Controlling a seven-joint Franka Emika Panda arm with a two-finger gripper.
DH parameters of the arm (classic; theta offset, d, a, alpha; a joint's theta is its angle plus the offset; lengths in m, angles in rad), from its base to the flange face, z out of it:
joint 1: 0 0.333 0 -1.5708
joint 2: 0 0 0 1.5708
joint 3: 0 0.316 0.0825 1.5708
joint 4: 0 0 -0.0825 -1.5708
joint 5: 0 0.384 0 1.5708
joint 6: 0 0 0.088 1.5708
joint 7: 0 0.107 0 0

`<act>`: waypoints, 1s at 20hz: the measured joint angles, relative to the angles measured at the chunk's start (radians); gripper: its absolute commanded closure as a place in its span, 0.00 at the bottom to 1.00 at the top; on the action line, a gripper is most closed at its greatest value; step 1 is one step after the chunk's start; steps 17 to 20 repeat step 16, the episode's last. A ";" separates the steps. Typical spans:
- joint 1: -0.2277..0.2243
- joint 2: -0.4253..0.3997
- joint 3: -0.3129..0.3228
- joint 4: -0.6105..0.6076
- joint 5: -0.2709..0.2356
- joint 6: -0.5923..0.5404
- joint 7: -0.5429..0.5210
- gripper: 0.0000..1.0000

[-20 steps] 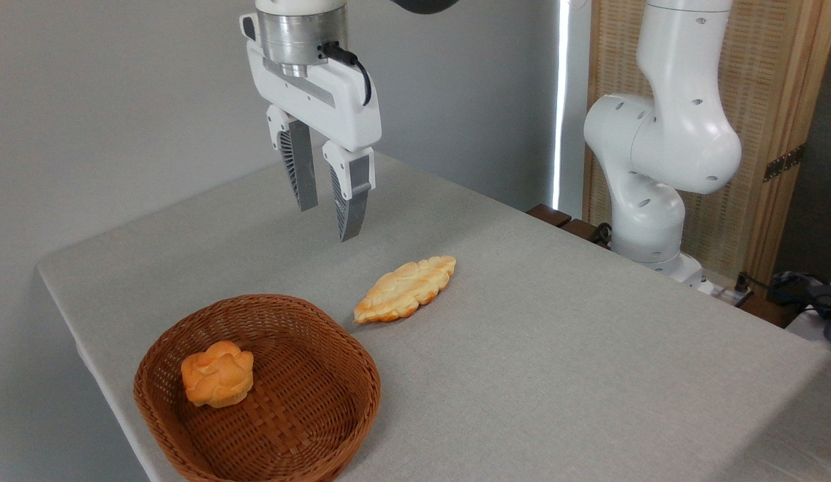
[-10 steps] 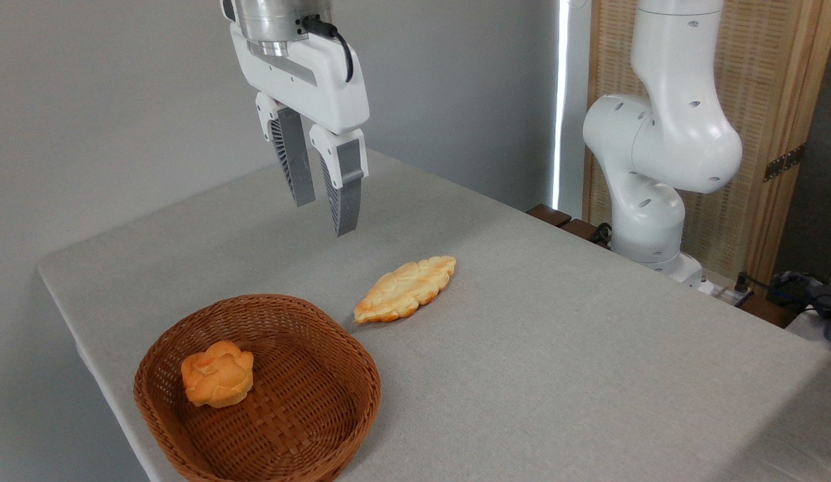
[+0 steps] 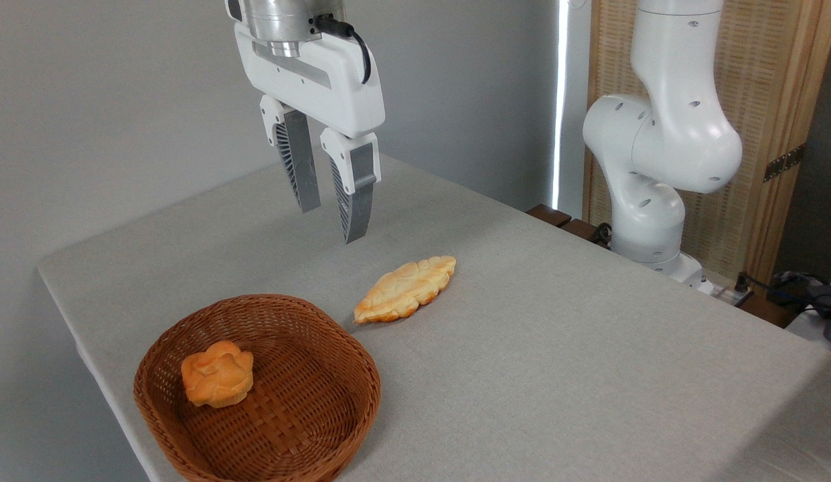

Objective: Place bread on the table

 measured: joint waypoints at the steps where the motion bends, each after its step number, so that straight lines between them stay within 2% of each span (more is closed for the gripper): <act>1: -0.001 0.000 0.000 0.000 0.000 0.000 0.000 0.00; 7: -0.001 0.000 0.002 0.025 0.001 -0.004 0.000 0.00; 11: -0.003 0.000 0.004 0.027 0.034 -0.011 0.000 0.00; 20: -0.004 0.001 0.004 0.027 0.036 -0.011 0.000 0.00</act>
